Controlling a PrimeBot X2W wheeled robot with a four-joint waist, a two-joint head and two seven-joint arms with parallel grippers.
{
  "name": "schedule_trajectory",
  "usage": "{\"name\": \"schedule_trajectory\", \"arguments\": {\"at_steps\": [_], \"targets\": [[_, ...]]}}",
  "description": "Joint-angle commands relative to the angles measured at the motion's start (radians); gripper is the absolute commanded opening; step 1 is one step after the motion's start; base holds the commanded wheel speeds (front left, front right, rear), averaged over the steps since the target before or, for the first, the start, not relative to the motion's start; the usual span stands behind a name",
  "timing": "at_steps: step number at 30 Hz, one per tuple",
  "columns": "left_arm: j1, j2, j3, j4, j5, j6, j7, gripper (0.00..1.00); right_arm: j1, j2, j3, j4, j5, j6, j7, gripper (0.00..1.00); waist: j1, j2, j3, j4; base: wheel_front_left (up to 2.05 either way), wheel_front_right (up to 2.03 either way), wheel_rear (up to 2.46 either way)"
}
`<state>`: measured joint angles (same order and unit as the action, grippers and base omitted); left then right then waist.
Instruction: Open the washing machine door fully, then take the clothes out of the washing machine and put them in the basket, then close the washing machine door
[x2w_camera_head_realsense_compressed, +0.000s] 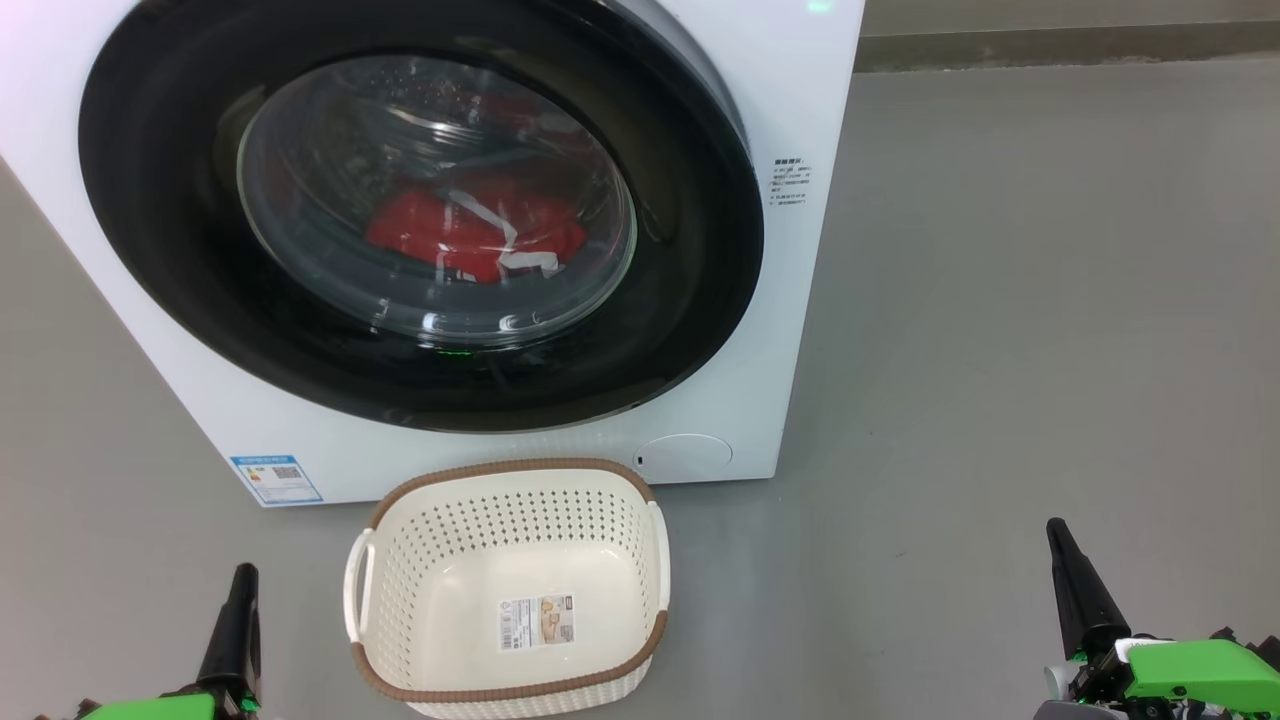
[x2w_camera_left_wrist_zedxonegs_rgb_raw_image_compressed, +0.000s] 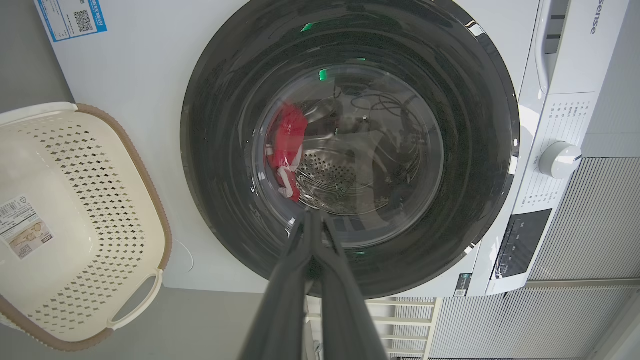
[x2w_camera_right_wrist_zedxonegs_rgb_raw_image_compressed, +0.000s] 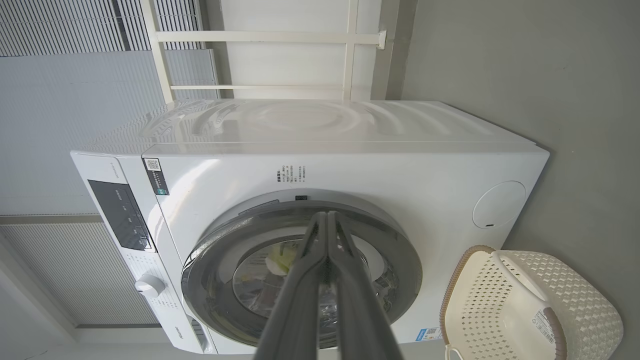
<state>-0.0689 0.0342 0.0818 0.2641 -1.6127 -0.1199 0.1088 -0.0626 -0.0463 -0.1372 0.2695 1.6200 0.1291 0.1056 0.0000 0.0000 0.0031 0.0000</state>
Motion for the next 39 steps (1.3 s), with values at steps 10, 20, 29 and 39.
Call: {"name": "schedule_trajectory", "arguments": {"at_steps": [10, 20, 29, 39], "targets": [[-0.039, 0.016, 0.032, -0.019, 0.004, -0.011, 0.004, 0.0, -0.045, -0.004, 0.023, -0.025, -0.011, 0.002, 0.008, 0.0, 0.0, 0.0, 0.0, 0.0, 0.0, 0.0, 0.0], [-0.039, 0.016, 0.032, -0.019, 0.004, -0.011, 0.004, 0.0, -0.045, -0.004, 0.023, -0.025, -0.011, 0.002, 0.008, 0.0, 0.0, 0.0, 0.0, 0.0, 0.0, 0.0, 0.0], [-0.039, 0.016, 0.032, -0.019, 0.004, -0.011, 0.004, 0.0, -0.045, -0.004, 0.023, -0.025, -0.011, 0.002, 0.008, 0.0, 0.0, 0.0, 0.0, 0.0, 0.0, 0.0, 0.0], [-0.039, 0.016, 0.032, -0.019, 0.004, -0.011, 0.004, 0.0, -0.045, -0.004, 0.023, -0.025, -0.011, 0.002, 0.008, 0.0, 0.0, 0.0, 0.0, 0.0, 0.0, 0.0, 0.0]]}}
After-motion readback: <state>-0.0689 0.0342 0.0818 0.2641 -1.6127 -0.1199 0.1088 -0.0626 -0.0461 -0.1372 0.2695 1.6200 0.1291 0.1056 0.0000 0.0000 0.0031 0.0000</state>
